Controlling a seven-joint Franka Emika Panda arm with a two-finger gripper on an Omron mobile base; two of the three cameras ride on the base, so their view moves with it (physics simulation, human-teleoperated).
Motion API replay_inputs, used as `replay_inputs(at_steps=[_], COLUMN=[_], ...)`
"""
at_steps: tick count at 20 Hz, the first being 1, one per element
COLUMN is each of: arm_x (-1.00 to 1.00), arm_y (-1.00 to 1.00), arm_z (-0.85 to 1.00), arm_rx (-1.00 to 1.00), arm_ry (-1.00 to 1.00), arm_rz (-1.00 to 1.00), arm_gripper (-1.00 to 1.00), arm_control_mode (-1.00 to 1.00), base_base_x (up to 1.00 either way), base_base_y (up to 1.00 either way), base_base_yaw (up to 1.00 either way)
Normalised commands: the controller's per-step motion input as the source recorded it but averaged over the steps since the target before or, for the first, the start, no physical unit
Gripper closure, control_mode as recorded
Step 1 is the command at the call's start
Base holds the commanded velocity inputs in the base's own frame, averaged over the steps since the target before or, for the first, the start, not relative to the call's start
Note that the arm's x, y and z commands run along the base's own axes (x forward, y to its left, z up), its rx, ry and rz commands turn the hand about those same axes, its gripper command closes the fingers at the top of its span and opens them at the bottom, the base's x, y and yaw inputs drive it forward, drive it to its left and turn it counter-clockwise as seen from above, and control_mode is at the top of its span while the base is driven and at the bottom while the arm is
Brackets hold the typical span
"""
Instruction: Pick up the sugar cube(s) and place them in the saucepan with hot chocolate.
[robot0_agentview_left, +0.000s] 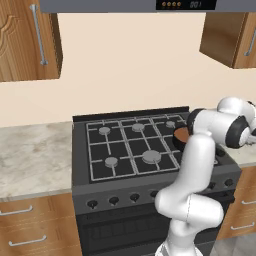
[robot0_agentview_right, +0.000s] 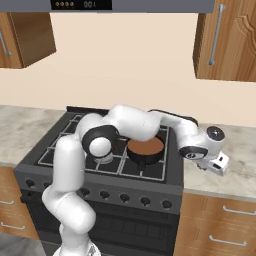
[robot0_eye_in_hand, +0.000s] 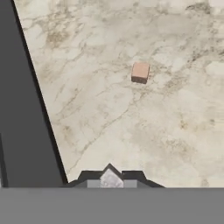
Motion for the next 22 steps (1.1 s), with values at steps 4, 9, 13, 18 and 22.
replay_inputs(at_steps=[4,9,13,18,22], arm_x=[-0.4,-0.21,0.0,0.0,0.02], arm_y=[0.39,0.78,0.88,0.99,1.0], arm_z=[0.73,0.8,0.93,0.43,0.0], arm_rx=[0.0,-0.1,-0.2,-0.25,-0.12], arm_ry=[-0.21,-0.06,0.0,0.1,0.02], arm_rz=[0.0,0.0,0.0,0.0,0.0], arm_gripper=[1.0,1.0,1.0,1.0,1.0], arm_control_mode=[-1.0,-1.0,-1.0,-1.0,-1.0], base_base_x=[0.0,0.0,0.0,0.0,0.0], base_base_y=[0.0,0.0,0.0,0.0,0.0], base_base_yaw=[0.0,0.0,0.0,0.0,0.0])
